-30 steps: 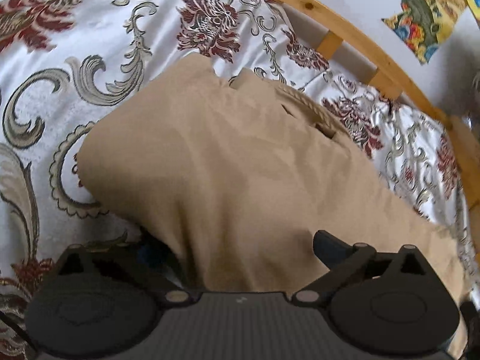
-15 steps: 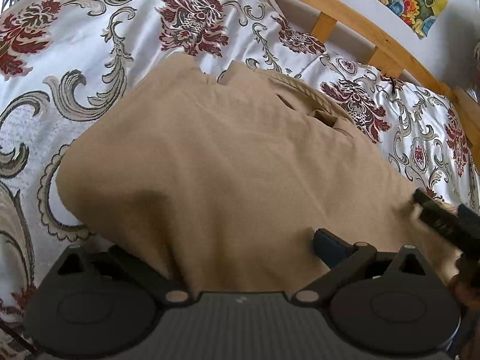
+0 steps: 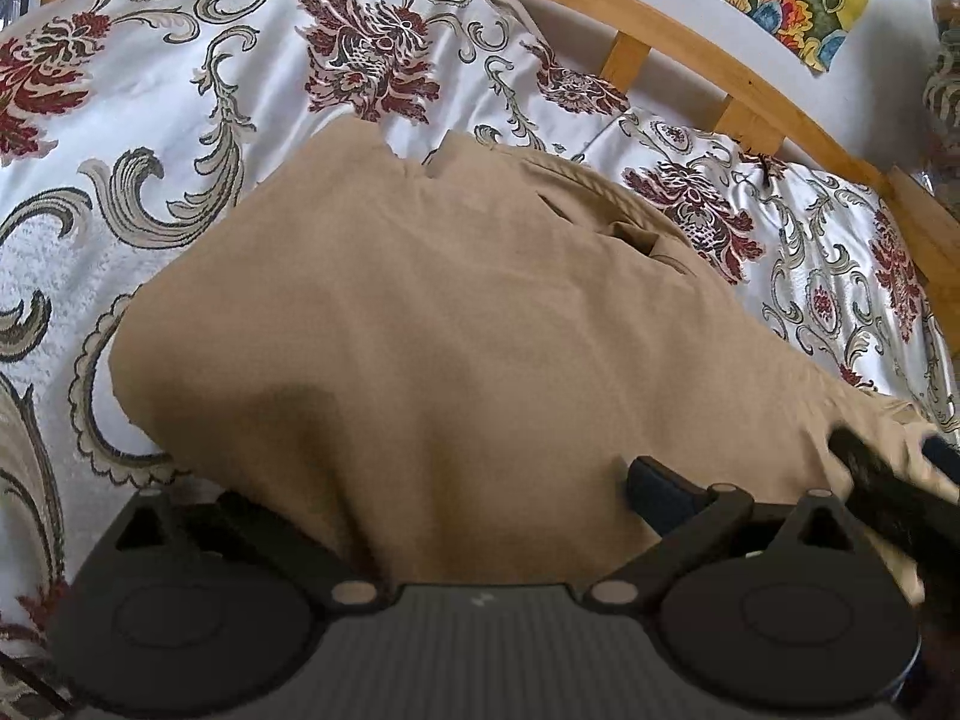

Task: Fold large clothes

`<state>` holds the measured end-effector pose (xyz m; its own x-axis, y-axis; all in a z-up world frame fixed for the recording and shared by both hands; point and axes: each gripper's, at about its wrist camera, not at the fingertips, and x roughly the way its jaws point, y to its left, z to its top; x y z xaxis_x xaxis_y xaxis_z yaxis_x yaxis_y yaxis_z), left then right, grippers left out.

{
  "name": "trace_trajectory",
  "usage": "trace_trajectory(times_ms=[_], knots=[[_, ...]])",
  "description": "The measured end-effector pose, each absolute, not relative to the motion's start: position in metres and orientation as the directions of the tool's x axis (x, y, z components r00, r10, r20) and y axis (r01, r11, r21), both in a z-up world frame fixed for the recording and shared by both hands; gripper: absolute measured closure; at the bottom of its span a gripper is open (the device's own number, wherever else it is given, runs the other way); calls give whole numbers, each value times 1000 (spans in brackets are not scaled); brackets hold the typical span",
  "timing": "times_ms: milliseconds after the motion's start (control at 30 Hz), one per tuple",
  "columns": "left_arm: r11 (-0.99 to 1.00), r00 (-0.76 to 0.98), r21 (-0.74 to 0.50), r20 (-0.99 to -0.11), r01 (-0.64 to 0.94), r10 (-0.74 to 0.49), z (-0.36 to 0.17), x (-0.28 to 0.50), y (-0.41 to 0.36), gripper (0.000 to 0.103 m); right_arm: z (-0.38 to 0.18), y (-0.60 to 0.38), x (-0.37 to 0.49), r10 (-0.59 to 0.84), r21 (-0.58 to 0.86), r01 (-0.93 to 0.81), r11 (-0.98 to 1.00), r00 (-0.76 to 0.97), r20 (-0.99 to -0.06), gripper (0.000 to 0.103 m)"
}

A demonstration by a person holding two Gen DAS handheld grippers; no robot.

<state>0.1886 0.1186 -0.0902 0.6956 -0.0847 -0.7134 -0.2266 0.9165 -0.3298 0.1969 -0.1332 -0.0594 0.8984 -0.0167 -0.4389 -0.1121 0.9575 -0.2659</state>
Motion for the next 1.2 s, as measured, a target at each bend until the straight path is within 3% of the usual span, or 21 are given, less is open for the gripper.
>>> trace_trajectory(times_ms=[233,400,500,567,633,667,767,833,1000,1200], knots=[[878,729,-424,-671,-223,-139,-92,179,135,2,-90,-127,136,-29,-228,-68,971,917,-397,1],[861,723,-418,-686,-291,-88,-91,180,137,16,-97,-120,143,-58,-264,-60,963,907,-418,1],[845,731,-442,-677,-302,-92,-91,179,136,32,-98,-120,144,-61,-269,-60,961,905,-420,1],[833,743,-469,-661,-295,-109,-90,178,134,55,-98,-122,146,-52,-254,-65,965,902,-429,1],[843,757,-458,-647,-283,-97,-86,176,127,69,-96,-127,148,-34,-224,-74,972,895,-444,1],[858,766,-434,-638,-276,-76,-81,175,122,79,-93,-130,148,-20,-207,-83,975,891,-453,1],[897,799,-379,-599,-230,-48,-64,175,107,90,-77,-138,143,-15,-212,-86,973,901,-434,1],[929,822,-323,-568,-182,-36,-49,175,95,91,-62,-148,140,-31,-213,-62,975,912,-408,1],[995,867,-93,-497,-30,-21,-13,174,45,93,-18,-188,137,81,-89,-128,988,909,-409,1],[934,880,251,-461,255,-116,19,172,-27,94,14,-253,139,233,193,-161,968,862,-450,4]])
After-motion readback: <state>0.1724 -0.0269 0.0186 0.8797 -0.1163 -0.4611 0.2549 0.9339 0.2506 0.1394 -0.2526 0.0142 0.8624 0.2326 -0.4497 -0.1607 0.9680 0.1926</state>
